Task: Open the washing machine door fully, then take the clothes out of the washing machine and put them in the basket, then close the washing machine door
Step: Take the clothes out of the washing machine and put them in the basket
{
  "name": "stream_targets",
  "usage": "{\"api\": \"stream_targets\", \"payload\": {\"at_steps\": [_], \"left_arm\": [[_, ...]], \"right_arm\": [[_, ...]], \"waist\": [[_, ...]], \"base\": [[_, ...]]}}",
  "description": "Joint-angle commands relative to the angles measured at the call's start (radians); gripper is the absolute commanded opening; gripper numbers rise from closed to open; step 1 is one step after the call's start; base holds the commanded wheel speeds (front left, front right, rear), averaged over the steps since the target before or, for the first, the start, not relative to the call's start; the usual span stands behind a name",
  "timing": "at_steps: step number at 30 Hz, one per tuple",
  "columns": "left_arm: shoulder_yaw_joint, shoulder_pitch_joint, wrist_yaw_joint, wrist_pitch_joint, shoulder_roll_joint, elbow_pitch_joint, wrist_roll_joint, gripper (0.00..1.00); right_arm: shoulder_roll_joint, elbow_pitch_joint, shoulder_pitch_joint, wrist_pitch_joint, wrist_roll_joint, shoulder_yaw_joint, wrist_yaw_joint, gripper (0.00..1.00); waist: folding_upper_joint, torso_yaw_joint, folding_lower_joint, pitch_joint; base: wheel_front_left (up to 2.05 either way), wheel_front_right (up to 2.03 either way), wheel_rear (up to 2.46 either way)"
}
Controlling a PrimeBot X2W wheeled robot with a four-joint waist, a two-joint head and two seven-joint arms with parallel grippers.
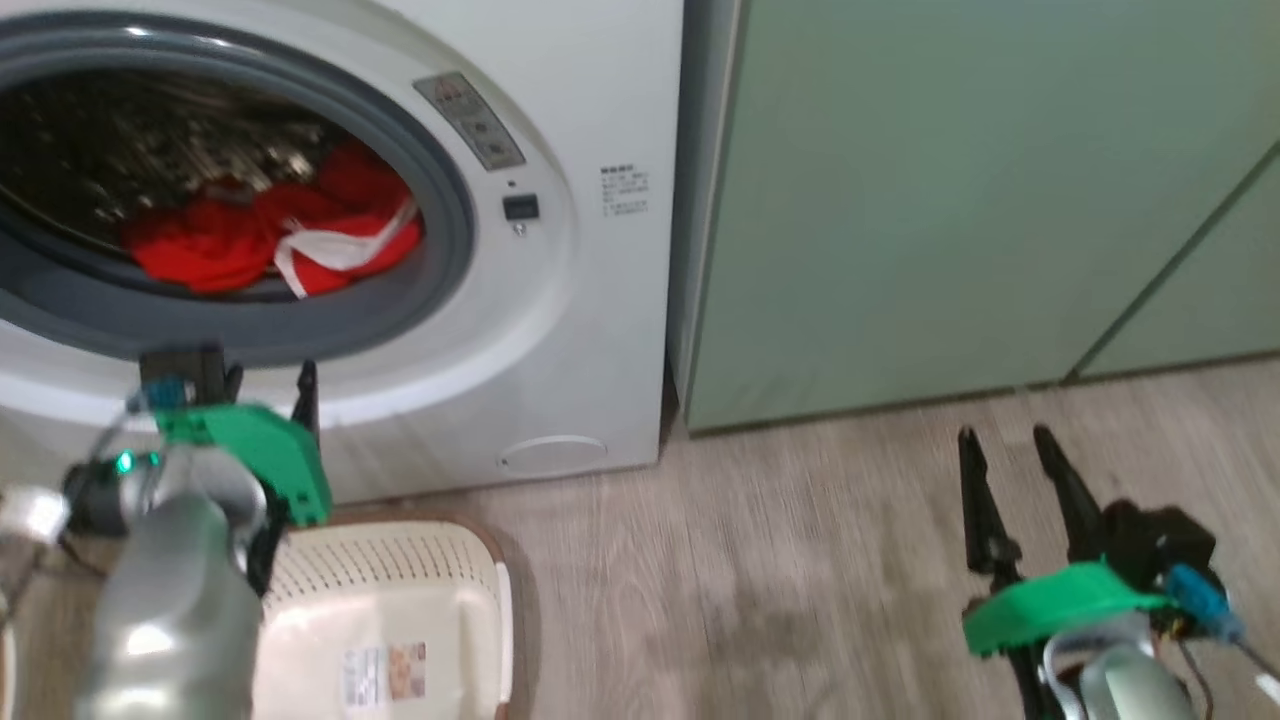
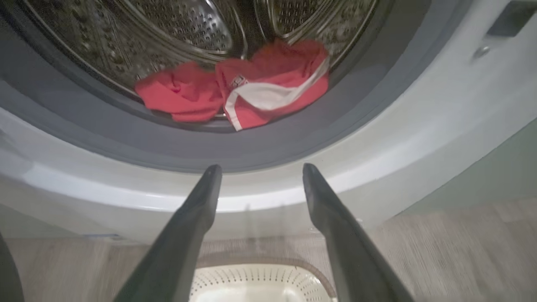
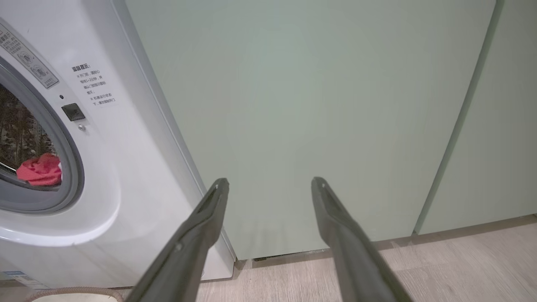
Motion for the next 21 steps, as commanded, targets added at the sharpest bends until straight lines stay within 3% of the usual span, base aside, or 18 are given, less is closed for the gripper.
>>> {"api": "stream_targets", "payload": {"at_steps": [1,12,21], "left_arm": [[0.027,-0.063,0.009,0.011,0.041,-0.018,0.002,1.00],[0.027,-0.409,0.108,0.181,0.154,0.148,0.020,1.00],[0.004,-0.578,0.159,0.179,0.250,0.263,0.050,1.00]], "right_arm": [[0.000,-0.036,-0.042,-0.009,-0.003,0.024,0.007,1.00],[0.000,-0.057,-0.120,-0.009,0.024,0.044,0.007,1.00],[0.000,-0.081,-0.172,-0.009,0.032,0.054,0.007,1.00]], "waist": [[0.0000,-0.016,0.0000,0.038],[0.0000,-0.083,0.0000,0.204],[0.0000,-0.139,0.0000,0.313]], "base": [[0.00,0.00,0.00],[0.00,0.00,0.00],[0.00,0.00,0.00]]}}
